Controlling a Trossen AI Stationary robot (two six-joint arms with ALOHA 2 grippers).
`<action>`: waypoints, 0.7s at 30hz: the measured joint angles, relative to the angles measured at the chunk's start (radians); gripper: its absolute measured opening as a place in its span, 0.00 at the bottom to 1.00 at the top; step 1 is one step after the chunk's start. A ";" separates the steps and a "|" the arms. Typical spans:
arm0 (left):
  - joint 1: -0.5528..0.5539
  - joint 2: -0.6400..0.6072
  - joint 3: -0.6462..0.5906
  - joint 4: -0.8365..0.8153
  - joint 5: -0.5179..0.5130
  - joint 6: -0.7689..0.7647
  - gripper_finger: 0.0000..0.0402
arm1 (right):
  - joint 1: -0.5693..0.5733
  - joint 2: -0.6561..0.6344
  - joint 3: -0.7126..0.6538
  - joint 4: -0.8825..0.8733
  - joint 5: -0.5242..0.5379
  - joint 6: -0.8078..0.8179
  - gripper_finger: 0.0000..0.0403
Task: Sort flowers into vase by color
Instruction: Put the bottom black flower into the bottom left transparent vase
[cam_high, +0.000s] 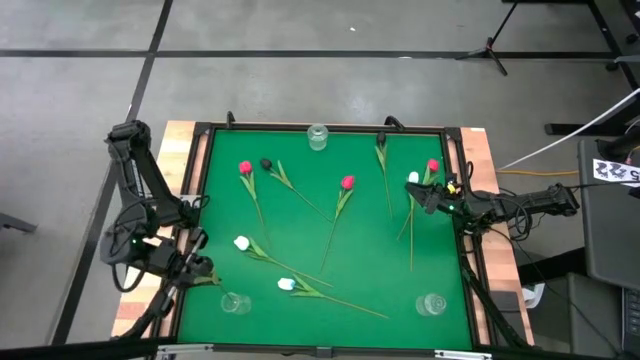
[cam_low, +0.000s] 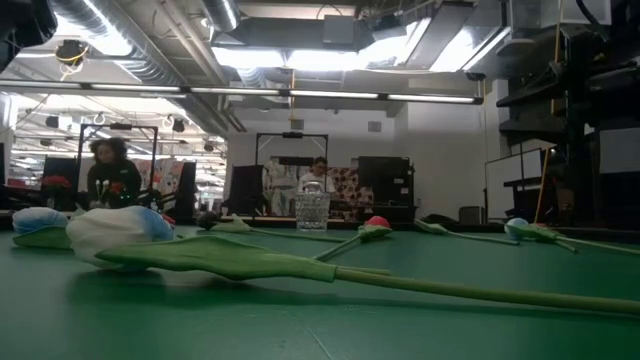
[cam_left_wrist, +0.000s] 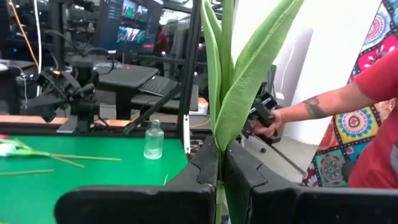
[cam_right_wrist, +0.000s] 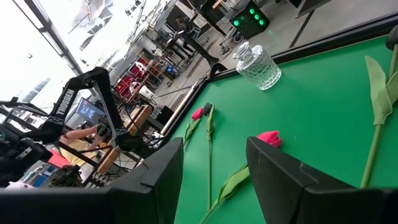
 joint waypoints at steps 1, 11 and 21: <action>0.000 -0.001 -0.007 0.000 -0.002 0.000 0.01 | 0.000 0.000 0.000 0.000 0.000 0.000 0.44; 0.000 0.001 -0.113 0.028 -0.028 -0.116 0.01 | 0.000 0.000 0.000 -0.009 0.001 0.000 0.44; -0.007 0.009 -0.199 0.142 -0.036 -0.137 0.02 | 0.000 0.000 0.000 -0.019 0.002 -0.001 0.44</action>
